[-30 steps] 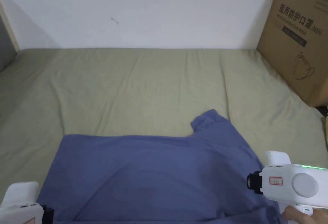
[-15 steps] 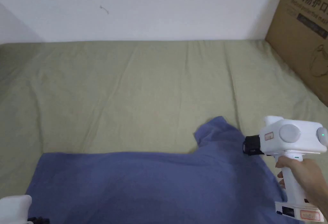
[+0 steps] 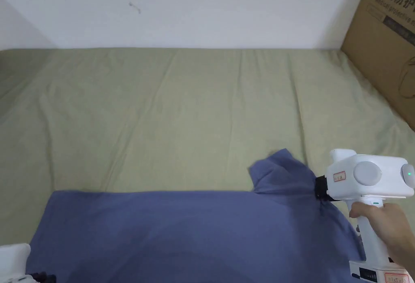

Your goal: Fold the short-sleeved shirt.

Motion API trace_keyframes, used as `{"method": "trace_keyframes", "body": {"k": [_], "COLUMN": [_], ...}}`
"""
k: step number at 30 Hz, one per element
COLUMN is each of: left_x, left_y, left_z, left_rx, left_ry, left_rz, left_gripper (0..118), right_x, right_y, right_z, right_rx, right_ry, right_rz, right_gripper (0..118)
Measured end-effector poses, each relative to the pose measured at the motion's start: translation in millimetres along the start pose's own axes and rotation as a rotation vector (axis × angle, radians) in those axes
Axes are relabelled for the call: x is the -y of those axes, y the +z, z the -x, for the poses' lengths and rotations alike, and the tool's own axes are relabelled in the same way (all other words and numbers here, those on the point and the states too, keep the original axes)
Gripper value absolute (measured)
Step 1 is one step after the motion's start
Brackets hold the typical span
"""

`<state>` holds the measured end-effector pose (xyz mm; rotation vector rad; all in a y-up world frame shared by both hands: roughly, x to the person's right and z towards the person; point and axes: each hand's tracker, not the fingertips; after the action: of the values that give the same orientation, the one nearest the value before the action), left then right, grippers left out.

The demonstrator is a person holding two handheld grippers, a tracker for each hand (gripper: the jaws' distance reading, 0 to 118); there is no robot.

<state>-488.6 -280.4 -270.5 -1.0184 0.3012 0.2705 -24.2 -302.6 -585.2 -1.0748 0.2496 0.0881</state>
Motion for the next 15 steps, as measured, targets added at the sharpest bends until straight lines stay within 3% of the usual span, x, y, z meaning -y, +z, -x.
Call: {"method": "trace_keyframes", "body": {"k": [3, 4, 5, 6, 8, 9, 15], "left_x": [-12.5, -19.5, -27.1, -37.6, -60.5, -73.7, -136.5], "left_y": [-1.0, -1.5, -3.6, -8.4, -22.7, -31.8, -95.3], "left_z": [5.1, 7.6, 10.4, 14.2, 20.5, 23.1, 30.3], "left_rx": [-0.006, -0.009, 0.008, 0.02, 0.025, 0.019, -0.017], "left_ry": [-0.002, 0.021, 0.038, 0.047, 0.073, 0.076, 0.069], "left_rz": [-0.013, -0.052, -0.065, -0.06, -0.075, -0.075, -0.046], "left_gripper": [1, 9, 25, 54, 92, 97, 96], "right_x": [-6.3, -6.6, -7.1, -12.5, -12.7, -12.0, -12.2], "right_y": [8.4, 10.4, 11.5, 13.2, 13.6, 13.8, 11.3], "right_z": [1.3, 2.1, 2.4, -1.3, -2.6, -2.8, -12.2], "right_rx": [-0.014, -0.015, -0.01, -0.008, -0.011, -0.009, -0.006], "right_ry": [0.005, 0.007, 0.006, 0.002, 0.0, 0.001, -0.005], "right_rz": [-0.007, -0.015, -0.021, -0.021, -0.021, -0.021, -0.01], "right_gripper": [0, 0, 0, 0, 0, 0, 0]}}
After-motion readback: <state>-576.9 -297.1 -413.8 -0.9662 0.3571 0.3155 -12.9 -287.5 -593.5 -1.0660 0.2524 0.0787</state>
